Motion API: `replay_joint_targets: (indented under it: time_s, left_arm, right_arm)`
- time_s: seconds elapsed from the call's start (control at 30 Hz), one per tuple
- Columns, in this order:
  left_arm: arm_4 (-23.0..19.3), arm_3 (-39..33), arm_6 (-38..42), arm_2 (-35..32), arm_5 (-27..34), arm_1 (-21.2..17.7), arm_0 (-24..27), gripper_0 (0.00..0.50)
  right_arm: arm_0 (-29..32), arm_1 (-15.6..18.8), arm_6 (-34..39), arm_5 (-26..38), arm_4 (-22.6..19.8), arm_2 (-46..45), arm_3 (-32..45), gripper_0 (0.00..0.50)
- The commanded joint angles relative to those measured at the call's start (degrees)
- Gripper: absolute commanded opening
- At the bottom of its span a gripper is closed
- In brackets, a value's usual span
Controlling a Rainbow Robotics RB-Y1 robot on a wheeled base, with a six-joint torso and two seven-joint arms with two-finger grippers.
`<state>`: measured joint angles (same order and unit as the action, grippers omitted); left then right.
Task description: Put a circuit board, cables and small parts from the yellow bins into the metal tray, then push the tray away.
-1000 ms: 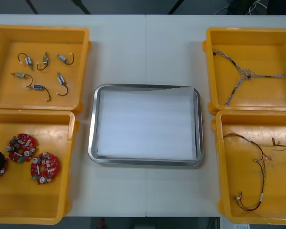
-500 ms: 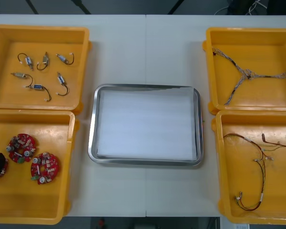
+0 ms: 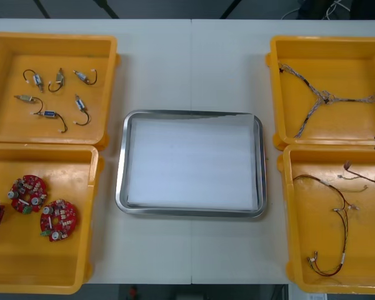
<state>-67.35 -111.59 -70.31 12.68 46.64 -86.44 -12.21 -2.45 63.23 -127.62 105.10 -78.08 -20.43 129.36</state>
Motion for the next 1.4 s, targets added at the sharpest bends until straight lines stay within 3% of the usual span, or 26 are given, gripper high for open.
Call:
replay_joint_targets:
  time_s: [0.03, 0.23, 0.53, 0.77, 0.87, 1.0, 1.2, 1.4]
  left_arm:
    - [-3.8, -3.3, -5.5, -6.7, 6.3, -2.4, 0.9, 0.0]
    - [-9.2, -6.2, -5.7, -15.0, 15.5, -0.1, 0.8, 0.0]
    - [-14.8, -9.2, -4.8, -27.5, 24.7, 2.4, 0.9, 0.0]
    - [-15.4, -12.1, -3.3, -33.2, 26.9, 2.5, 1.0, 0.0]
    - [-15.6, -14.2, 1.3, -34.6, 27.6, 2.4, 1.6, 0.0]
    - [-15.2, -16.0, 6.6, -34.0, 30.3, 2.4, 4.6, 0.0]
    - [-13.5, -18.7, 18.6, -26.1, 34.3, 4.5, 15.3, 0.0]
    - [-4.9, -22.6, 33.7, -12.4, 39.5, 9.4, 30.0, 0.0]
  right_arm:
    - [-3.1, -0.3, 7.3, 0.6, -0.6, 1.7, 2.7, 0.0]
    - [-4.9, -0.3, 17.6, 0.5, -0.6, 3.6, 4.3, 0.0]
    - [-7.9, -0.3, 30.5, 0.5, 0.4, 5.9, 4.8, 0.0]
    - [-11.4, -0.3, 38.3, 0.2, 2.8, 10.0, 4.8, 0.0]
    - [-13.6, -0.3, 41.7, -0.6, 4.8, 13.1, 4.8, 0.0]
    - [-15.3, -0.3, 45.1, -1.9, 6.9, 15.9, 4.8, 0.0]
    - [-18.4, -0.4, 49.2, -3.9, 9.5, 20.8, 4.2, 0.0]
    - [-18.8, -0.4, 49.5, -4.9, 10.1, 21.5, 3.3, 0.0]
